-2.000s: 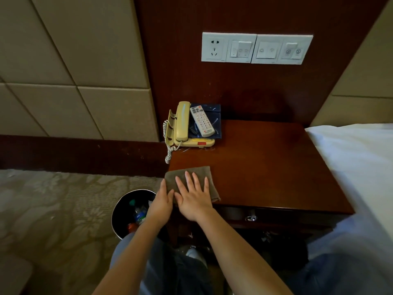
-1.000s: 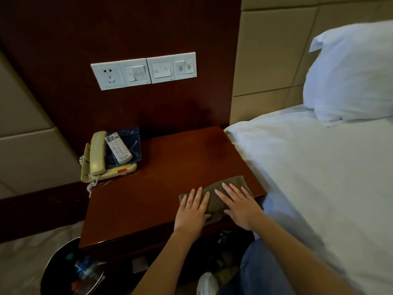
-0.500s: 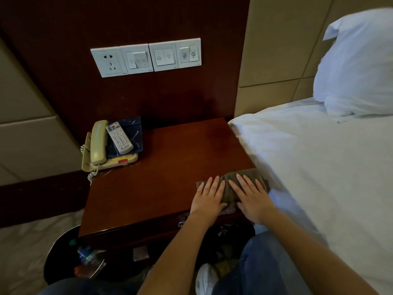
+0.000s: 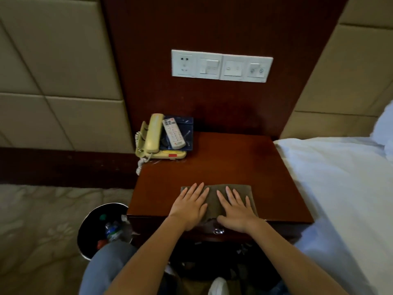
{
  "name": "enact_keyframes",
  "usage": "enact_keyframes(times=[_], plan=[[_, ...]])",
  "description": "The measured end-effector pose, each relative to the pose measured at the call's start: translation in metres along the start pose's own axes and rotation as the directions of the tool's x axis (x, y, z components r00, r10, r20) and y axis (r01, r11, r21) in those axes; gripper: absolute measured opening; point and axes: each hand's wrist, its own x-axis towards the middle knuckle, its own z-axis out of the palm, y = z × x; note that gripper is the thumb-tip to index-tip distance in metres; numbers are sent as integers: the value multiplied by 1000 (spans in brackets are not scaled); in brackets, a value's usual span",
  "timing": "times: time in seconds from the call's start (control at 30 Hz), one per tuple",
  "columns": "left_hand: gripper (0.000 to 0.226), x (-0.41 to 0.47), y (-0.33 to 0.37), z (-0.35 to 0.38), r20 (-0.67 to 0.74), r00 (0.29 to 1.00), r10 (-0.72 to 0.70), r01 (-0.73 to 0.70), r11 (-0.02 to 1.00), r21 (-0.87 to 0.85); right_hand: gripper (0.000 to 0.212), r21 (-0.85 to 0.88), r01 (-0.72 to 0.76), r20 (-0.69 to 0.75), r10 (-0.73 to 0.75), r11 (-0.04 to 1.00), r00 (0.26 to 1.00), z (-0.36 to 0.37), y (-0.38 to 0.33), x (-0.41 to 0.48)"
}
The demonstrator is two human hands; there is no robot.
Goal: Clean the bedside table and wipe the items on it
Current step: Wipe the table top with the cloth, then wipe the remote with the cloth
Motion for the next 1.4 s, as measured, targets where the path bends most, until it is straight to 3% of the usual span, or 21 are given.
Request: enact_keyframes(times=[0.3,0.57,0.67,0.77,0.83,0.9,1.0,1.07,1.13,1.23,1.3,1.4], plan=[[56,-26,-101,2,-95,974,-207,200,977,-78,80,37,77,20,-78,996,997,-19,-107,68],[57,-11,-136,-8,-115,958,-261,243,958,-151,78,98,137,-17,-136,986,991,-33,-118,104],[55,-16,-138,-20,-310,924,-222,151,959,-238,56,276,213,-170,-170,937,971,-38,-111,100],[51,-12,-148,-43,-571,773,-277,111,945,-308,26,543,309,-473,-19,781,881,-52,-94,99],[51,0,-160,-61,-604,685,-406,140,888,-438,20,605,336,-619,161,721,768,-64,-86,104],[50,14,-171,-79,-572,666,-480,175,845,-506,21,654,327,-656,296,682,694,-78,-82,114],[49,34,-181,-98,-434,700,-568,251,764,-595,26,725,281,-610,397,629,686,-97,-81,132],[49,47,-185,-105,-361,712,-602,296,724,-623,27,698,284,-628,371,657,684,-105,-82,143],[50,59,-186,-108,-353,720,-598,330,742,-584,33,570,269,-680,261,776,685,-111,-87,151],[49,75,-178,-106,-327,751,-574,369,775,-513,57,150,191,-686,-37,970,727,-116,-100,156],[49,82,-171,-102,-335,748,-573,393,789,-473,68,-75,167,-640,-176,983,748,-116,-112,159],[54,82,-164,-97,-392,717,-577,403,801,-442,69,-107,112,-619,-154,988,770,-112,-130,165]])
